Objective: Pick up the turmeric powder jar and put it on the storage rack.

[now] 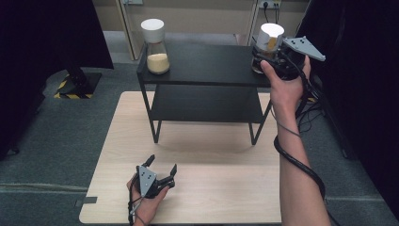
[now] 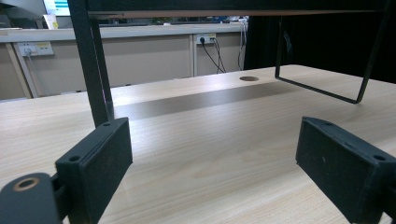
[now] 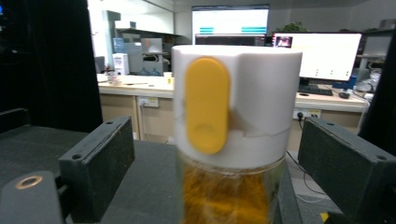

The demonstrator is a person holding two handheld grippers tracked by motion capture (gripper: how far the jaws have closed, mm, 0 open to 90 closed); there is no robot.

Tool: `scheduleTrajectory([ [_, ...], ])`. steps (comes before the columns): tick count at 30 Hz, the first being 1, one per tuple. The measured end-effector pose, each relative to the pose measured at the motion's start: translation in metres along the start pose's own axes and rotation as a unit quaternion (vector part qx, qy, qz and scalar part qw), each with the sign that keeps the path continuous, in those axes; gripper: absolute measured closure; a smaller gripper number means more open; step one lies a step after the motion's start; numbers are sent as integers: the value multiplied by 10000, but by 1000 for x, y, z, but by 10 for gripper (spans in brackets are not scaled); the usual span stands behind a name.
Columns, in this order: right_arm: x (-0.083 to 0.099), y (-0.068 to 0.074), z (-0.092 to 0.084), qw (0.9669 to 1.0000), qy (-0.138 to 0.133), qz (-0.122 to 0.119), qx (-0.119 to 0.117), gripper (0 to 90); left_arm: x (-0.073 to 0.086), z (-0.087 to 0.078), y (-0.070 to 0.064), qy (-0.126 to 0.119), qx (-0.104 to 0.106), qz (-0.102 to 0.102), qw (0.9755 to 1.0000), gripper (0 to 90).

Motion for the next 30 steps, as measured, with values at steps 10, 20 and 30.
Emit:
scheduleTrajectory([
  [10, 7, -3, -17, 9998, -170, 98, -95, 112, 0, 0, 0, 2, -1, 11, 10000, 103],
  [20, 18, -5, -30, 9995, -265, 105, -149, 112, 0, 0, -1, -1, -6, 15, 10000, 103],
  [30, 25, -3, -42, 9992, -317, 21, -251, 112, 0, 0, -2, -3, -11, 30, 10000, 103],
])
Point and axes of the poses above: each handheld gripper's, and its own axes: z roughly forward along the jaws, x roughly out of its underside, y roughly to its left, the point moved 1 cm from there along z, roughly forward along the jaws, and after that the axes turned 5 degrees about -z, right-handed, at the moved point
